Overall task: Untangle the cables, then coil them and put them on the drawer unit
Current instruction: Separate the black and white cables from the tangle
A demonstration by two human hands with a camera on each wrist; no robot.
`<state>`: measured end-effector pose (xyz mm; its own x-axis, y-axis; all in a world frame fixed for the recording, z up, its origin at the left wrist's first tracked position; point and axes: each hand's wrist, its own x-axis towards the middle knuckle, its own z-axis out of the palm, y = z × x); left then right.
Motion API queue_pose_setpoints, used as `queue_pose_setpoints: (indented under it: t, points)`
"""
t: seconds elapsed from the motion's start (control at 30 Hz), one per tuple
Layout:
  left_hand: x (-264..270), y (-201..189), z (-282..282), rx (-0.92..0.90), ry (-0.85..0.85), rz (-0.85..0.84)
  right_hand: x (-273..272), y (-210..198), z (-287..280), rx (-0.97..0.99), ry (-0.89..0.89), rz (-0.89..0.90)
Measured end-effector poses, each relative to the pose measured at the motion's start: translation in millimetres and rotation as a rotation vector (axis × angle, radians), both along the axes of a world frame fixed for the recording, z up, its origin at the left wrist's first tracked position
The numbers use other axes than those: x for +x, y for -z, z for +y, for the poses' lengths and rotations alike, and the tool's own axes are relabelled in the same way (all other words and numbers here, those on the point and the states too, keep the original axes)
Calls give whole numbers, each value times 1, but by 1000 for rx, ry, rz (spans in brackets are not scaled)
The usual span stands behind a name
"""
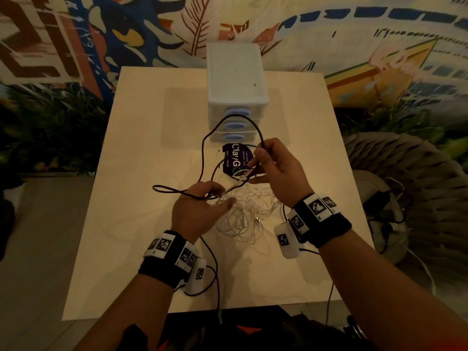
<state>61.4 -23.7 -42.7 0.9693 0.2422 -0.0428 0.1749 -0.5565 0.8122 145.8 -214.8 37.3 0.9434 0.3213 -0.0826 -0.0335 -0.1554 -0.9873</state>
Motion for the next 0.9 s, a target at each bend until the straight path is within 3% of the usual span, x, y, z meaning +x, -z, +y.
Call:
queue_pose_setpoints:
  t: [0.27,0.47,0.7,0.9]
  points:
    - [3,4,2,95,-68,-47,-1,0,-1,-111,-20,-95]
    - [0,9,19,52,-205,83,13,-1,-24,-208,109,-198]
    - [-2,4,22,31,-244,143,22,-11,-48,-404,82,-520]
    - [-8,-19,31,52,-298,196,10,-8,-58,-393,71,-519]
